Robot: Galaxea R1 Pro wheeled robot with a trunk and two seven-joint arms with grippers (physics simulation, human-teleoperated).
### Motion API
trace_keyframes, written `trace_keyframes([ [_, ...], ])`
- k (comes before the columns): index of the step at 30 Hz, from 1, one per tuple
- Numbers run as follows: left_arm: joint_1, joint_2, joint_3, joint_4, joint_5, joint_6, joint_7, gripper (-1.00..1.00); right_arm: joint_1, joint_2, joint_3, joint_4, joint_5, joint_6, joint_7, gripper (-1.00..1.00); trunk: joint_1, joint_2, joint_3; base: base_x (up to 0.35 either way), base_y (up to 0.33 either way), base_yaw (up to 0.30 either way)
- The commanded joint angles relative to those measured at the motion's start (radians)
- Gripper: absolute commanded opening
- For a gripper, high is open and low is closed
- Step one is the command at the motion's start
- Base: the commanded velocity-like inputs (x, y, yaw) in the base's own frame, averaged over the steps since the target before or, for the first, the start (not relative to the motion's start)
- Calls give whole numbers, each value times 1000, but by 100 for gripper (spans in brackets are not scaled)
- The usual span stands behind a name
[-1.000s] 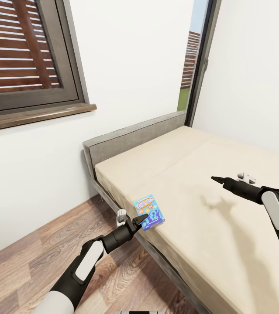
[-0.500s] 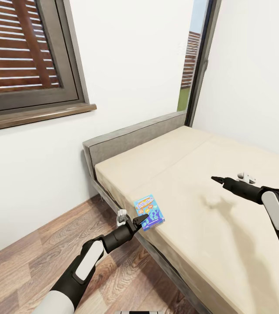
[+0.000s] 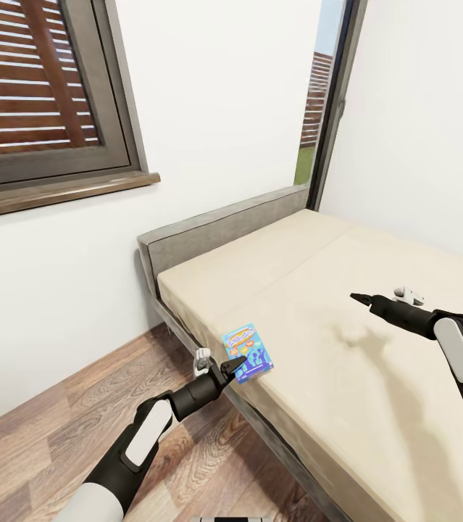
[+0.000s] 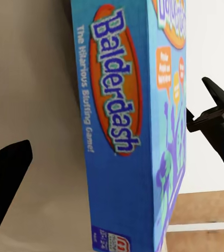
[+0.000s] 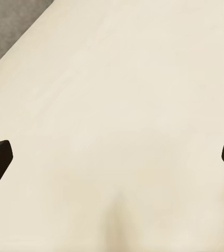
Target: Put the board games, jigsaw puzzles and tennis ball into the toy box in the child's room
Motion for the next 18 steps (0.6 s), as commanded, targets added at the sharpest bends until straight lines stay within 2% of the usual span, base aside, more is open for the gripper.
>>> trace_keyframes([
  [1,-1,-43,-22,1,7,10,3,100,-1,0,-2,0,4,5,6,100,0,0,-1,0,0,0],
  [18,-1,-44,-22,-10,6,10,3,100,-1,0,-2,0,4,5,6,100,0,0,-1,0,0,0],
])
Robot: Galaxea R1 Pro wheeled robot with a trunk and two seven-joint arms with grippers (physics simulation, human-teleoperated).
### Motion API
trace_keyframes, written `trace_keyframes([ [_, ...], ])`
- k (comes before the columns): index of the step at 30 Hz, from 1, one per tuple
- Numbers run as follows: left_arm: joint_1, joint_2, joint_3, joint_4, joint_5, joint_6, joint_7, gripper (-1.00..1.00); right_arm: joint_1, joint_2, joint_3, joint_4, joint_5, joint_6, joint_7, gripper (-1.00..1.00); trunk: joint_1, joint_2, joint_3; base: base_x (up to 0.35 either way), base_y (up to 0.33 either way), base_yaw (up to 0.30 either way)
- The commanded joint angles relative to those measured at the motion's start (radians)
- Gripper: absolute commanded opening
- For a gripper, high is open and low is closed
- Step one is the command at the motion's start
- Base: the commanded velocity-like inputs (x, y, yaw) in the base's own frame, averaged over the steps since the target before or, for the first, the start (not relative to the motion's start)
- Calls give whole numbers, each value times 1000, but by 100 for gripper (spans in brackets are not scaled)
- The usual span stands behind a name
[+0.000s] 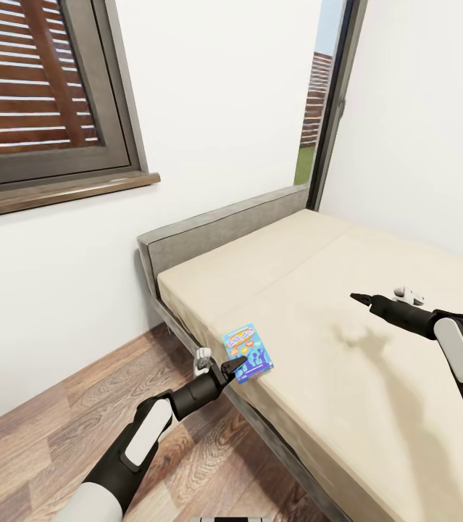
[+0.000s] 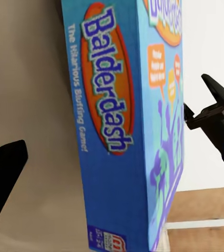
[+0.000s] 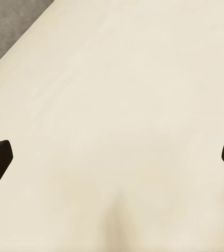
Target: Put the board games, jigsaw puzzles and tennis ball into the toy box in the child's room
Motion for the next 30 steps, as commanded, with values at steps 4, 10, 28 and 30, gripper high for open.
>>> trace_keyframes([
  [4,1,-50,-10,-10,9,10,7,100,-1,0,-2,0,4,5,6,100,0,0,-1,0,0,0],
  [10,3,-50,-10,-23,10,10,25,100,-1,0,-2,0,4,5,6,100,0,0,-1,0,0,0],
  [28,7,-50,-11,-40,13,10,41,100,-1,3,-2,0,4,5,6,100,0,0,-1,0,0,0],
  [30,7,-50,-11,-40,12,10,42,100,-1,4,-2,0,5,5,6,100,0,0,-1,0,0,0],
])
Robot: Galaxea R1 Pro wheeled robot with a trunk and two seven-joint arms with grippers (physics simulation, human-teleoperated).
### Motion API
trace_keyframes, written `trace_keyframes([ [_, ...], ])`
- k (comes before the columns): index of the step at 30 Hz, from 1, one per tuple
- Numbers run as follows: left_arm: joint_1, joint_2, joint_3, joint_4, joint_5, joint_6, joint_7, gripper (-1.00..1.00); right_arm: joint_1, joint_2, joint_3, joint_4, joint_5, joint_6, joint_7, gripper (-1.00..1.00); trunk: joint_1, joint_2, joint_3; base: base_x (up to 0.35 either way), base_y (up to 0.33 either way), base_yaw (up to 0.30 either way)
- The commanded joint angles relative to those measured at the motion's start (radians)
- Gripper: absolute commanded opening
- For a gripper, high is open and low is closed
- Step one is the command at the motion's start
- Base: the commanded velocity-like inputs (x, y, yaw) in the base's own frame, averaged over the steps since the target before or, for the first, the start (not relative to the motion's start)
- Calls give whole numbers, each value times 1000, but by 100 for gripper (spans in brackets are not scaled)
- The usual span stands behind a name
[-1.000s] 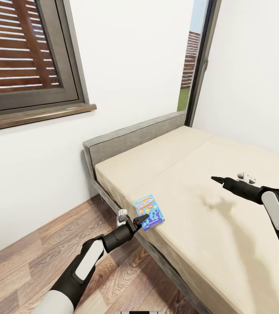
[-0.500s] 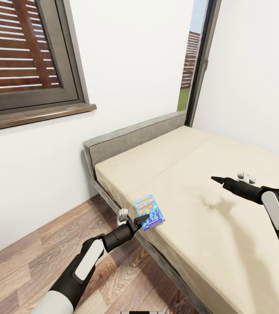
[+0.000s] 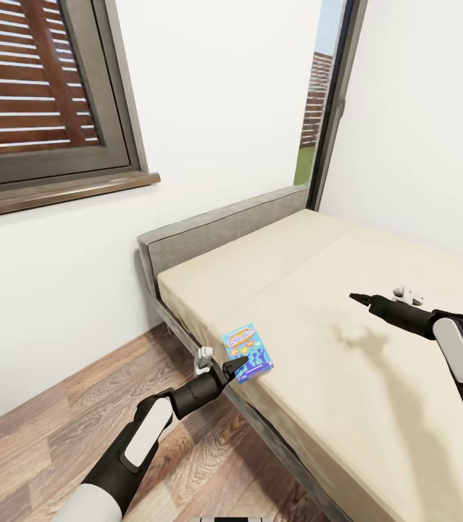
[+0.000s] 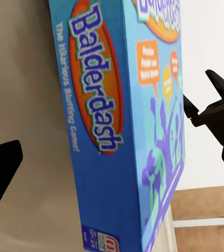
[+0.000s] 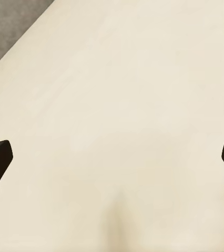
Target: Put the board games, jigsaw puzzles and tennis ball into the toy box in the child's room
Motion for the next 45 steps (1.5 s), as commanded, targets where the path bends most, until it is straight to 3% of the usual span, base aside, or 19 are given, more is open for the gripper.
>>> trace_keyframes([
  [1,-1,-51,0,0,17,5,0,100,-1,0,-2,0,4,5,6,100,0,0,-1,0,0,0],
  [11,1,-51,0,-1,16,4,1,100,-1,2,-2,0,4,5,6,100,0,0,-1,0,0,0],
  [12,1,-51,0,-2,16,4,1,-100,-1,2,-2,0,4,5,6,100,0,0,-1,0,0,0],
  [22,4,-51,-1,-16,16,3,1,-100,-1,2,-2,0,4,5,6,100,0,0,-1,0,0,0],
  [34,4,-51,-63,-36,18,3,3,-100,-1,3,-2,0,4,5,6,100,0,0,-1,0,0,0],
  [45,4,-51,-77,-78,21,4,36,-100,-1,2,44,0,7,4,5,100,0,0,-1,0,0,0],
])
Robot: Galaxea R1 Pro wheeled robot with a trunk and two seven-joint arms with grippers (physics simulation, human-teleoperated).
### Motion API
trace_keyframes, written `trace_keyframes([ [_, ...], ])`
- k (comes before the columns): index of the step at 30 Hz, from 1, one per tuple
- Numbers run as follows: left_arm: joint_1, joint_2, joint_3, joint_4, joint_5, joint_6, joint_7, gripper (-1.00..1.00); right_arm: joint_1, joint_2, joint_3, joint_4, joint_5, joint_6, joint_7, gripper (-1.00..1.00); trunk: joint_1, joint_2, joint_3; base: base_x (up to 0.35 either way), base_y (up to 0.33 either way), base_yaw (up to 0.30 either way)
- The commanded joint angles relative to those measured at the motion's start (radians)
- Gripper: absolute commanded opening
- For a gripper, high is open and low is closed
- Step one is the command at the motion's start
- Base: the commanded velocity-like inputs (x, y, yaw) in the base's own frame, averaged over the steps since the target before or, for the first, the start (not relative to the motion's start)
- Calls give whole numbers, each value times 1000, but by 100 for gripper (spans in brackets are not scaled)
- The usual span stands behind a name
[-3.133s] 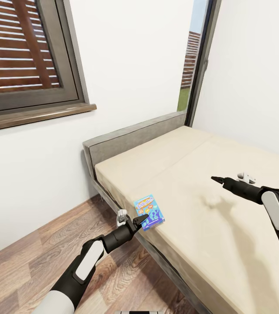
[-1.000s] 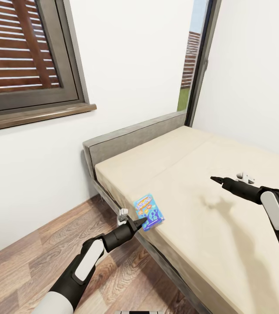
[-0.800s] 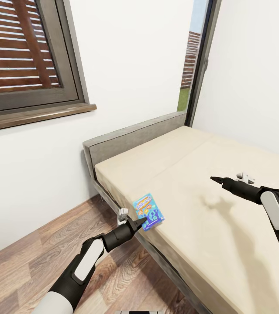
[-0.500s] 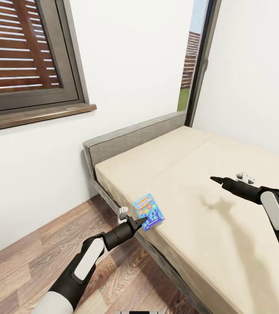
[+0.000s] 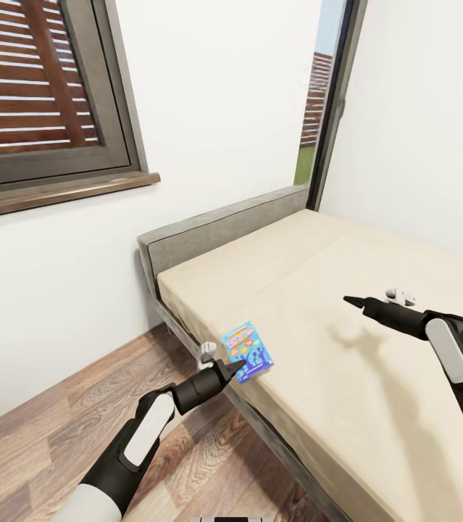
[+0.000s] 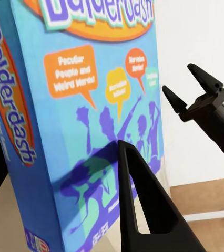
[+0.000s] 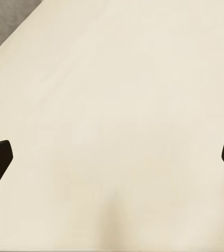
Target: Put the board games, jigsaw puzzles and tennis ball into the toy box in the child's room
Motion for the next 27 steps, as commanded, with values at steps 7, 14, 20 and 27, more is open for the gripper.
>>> trace_keyframes([
  [7,0,-56,-44,-16,12,3,14,-100,-1,0,10,0,5,4,5,100,0,0,-1,0,0,0],
  [14,2,-56,-62,-46,12,3,19,-100,-1,0,14,0,5,4,5,100,0,0,-1,0,0,0],
  [20,3,-56,-92,-58,14,3,26,-100,-1,0,15,0,5,5,5,100,0,0,-1,0,0,0],
  [27,3,-56,-104,-77,15,3,38,-100,-1,-1,14,-3,5,5,5,100,0,0,-1,0,0,0],
])
